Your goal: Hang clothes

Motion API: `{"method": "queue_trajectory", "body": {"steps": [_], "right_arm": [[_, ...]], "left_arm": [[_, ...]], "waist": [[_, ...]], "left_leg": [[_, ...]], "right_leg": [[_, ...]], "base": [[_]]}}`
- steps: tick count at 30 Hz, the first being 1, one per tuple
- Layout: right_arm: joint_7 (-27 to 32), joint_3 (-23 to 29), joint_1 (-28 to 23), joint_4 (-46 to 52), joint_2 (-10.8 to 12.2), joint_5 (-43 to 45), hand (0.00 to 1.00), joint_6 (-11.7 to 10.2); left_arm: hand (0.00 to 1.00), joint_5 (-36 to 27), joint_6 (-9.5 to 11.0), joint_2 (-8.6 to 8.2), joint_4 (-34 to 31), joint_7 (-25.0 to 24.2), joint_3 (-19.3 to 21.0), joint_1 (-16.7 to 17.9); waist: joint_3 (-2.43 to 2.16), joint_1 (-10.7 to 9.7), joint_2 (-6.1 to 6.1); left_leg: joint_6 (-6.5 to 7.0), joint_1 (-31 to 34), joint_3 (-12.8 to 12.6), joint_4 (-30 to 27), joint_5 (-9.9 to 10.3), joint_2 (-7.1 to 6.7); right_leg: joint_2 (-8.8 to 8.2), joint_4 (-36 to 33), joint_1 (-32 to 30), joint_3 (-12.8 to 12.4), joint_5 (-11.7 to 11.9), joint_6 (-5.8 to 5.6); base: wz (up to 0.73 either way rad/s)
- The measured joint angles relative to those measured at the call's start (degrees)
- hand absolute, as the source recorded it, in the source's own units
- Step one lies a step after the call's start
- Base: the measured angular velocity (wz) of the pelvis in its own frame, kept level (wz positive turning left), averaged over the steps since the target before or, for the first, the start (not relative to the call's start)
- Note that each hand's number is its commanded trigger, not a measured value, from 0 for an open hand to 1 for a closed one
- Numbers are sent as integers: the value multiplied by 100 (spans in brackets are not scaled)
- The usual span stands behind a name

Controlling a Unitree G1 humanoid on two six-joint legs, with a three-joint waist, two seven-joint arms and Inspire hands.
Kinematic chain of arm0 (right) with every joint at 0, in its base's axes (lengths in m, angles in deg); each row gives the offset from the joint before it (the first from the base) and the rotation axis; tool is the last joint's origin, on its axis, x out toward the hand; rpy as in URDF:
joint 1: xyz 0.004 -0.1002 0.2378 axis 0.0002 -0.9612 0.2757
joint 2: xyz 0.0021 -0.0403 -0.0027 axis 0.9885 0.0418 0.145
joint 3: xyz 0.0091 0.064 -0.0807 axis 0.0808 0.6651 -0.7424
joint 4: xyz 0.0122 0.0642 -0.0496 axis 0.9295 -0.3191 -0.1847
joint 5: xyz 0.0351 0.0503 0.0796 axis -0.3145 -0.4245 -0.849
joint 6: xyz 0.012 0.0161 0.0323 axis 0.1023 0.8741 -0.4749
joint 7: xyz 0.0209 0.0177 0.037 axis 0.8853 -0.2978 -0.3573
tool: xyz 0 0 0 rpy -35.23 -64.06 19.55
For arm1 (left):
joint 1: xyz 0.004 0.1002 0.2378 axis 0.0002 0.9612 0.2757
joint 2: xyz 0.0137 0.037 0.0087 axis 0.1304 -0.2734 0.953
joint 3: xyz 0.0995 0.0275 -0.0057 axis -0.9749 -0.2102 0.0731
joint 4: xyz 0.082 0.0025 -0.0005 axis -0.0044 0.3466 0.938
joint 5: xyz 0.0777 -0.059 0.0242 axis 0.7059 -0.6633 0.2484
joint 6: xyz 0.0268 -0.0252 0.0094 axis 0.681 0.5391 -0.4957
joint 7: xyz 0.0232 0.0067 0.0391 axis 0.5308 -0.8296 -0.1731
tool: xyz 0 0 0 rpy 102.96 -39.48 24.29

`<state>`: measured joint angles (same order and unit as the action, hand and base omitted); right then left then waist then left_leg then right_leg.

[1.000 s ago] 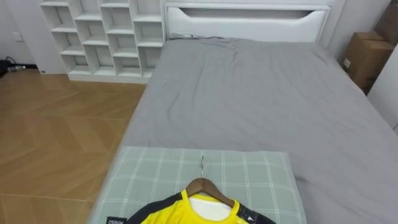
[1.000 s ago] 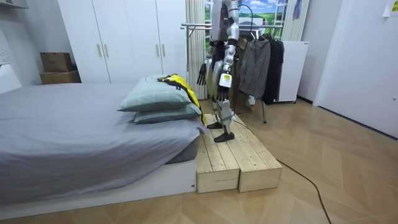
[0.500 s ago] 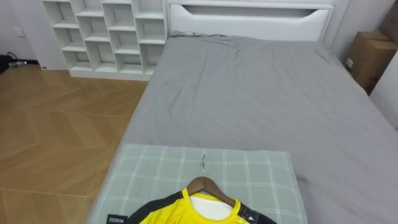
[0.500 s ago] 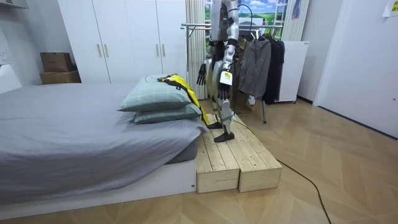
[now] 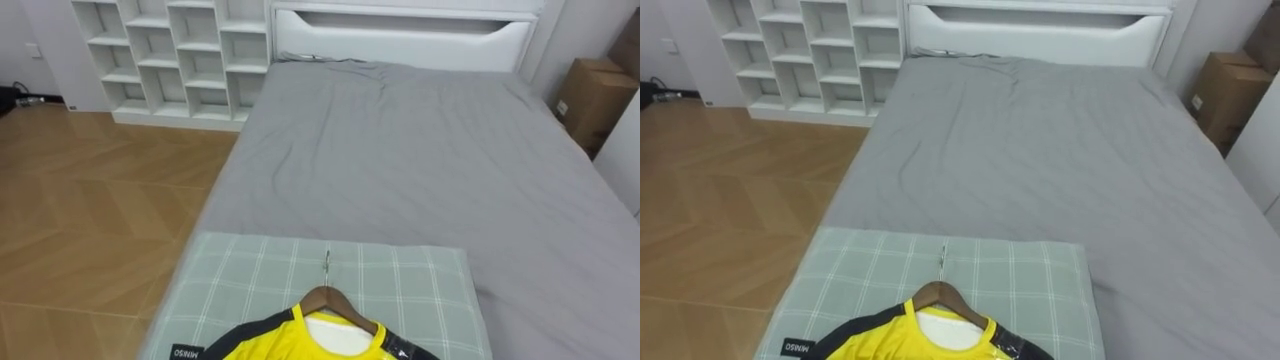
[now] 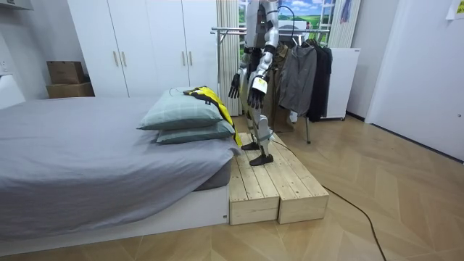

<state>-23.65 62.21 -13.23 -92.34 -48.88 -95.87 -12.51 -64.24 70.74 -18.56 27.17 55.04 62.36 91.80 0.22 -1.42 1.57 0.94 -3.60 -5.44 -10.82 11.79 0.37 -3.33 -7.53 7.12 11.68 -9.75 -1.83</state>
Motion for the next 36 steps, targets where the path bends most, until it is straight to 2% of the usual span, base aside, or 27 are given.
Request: {"method": "queue_trajectory", "body": {"steps": [7, 11, 18, 31, 36], "right_arm": [[61, -8, 7, 0, -4, 25, 0, -76], [123, -141, 15, 4, -9, 17, 0, -182], [248, -271, 44, 23, -10, -182, 0, -163], [427, -338, 74, 30, -22, -161, 0, -166], [377, -345, 97, 26, -117, -148, 0, -167]], "left_arm": [[0, 677, 231, 78, -306, 498, -194, -10], [0, 1075, 245, 148, -327, 690, -484, -31], [0, 1613, 251, 259, -559, 1026, -629, -146], [0, 2293, 201, 327, -1410, 1233, -665, -332], [0, 2414, 211, 387, -1659, 1237, -900, -575]], "waist": [[-6, -43, -67], [-4, -184, -69], [-6, -324, -64], [-20, -418, -78], [-18, -485, -137]], "left_leg": [[0, -6, 63, 22, 0, 0], [0, -7, 97, 4, -1, -2], [-3, 39, 95, -52, 2, -1], [-3, 79, 110, -72, 1, -3], [-3, 88, 139, -86, 1, -4]], "right_leg": [[0, -10, 29, 27, 1, 1], [-1, -9, 65, 92, 1, 1], [-2, -8, 43, 122, 1, 2], [-1, 1, 12, 106, 1, 2], [-1, -9, 13, 103, 2, 3]], "base": [[2], [7], [0], [0], [2]]}}
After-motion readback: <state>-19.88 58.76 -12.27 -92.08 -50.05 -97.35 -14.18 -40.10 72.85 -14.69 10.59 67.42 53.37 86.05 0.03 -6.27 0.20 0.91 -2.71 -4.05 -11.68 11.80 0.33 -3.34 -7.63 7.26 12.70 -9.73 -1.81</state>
